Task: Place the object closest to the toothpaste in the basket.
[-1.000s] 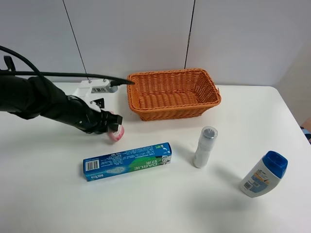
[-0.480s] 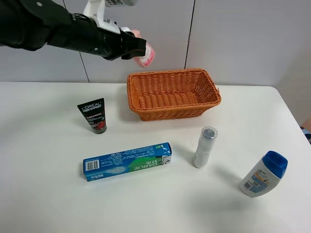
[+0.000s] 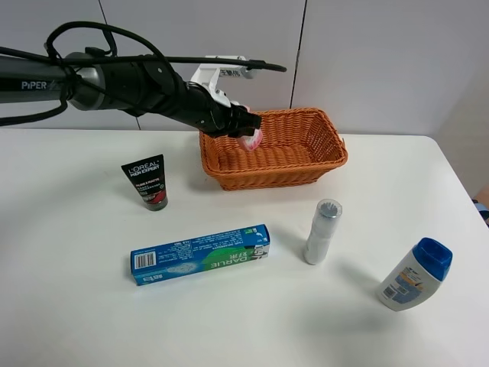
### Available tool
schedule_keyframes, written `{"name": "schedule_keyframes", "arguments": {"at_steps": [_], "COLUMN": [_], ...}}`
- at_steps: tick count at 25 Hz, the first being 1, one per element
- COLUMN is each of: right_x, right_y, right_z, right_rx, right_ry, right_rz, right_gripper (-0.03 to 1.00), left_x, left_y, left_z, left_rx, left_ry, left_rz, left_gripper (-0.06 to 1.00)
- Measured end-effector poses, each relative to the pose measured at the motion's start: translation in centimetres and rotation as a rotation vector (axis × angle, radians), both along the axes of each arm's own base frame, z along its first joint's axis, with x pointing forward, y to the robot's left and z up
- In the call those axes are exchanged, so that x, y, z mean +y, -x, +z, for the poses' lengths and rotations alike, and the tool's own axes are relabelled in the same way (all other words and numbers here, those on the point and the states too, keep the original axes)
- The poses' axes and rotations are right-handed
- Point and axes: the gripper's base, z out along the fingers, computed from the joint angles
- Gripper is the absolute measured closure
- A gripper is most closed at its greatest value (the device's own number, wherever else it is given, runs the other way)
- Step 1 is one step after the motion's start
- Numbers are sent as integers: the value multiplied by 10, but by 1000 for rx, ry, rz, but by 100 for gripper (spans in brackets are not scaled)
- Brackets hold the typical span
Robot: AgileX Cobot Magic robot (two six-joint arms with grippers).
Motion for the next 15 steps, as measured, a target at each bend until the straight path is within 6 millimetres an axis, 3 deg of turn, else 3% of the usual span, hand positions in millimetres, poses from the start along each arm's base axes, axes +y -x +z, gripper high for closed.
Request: {"name": "schedule_keyframes", "arguments": {"at_steps": [1, 3, 7, 9, 12, 15], "right_x": [0, 0, 0, 0, 0, 0], "right_y": [0, 0, 0, 0, 0, 0], "right_z": [0, 0, 0, 0, 0, 0], "right_rx": [0, 0, 0, 0, 0, 0], "right_ry": [0, 0, 0, 0, 0, 0], "right_rz": [0, 0, 0, 0, 0, 0], "right_gripper": [-3, -3, -3, -3, -3, -3], "left_x": [0, 1, 10, 24, 58, 104], "left_y": [-1, -2, 0, 5, 22, 61], "left_z": [1, 7, 46, 80, 148, 222], "left_rx": [-4, -27, -130, -230, -425, -593], "left_ry": [5, 19, 46, 32, 0, -35], "left_rz": [13, 35, 59, 57, 72, 104], "left_gripper": [18, 3, -4, -4, -4, -4]}}
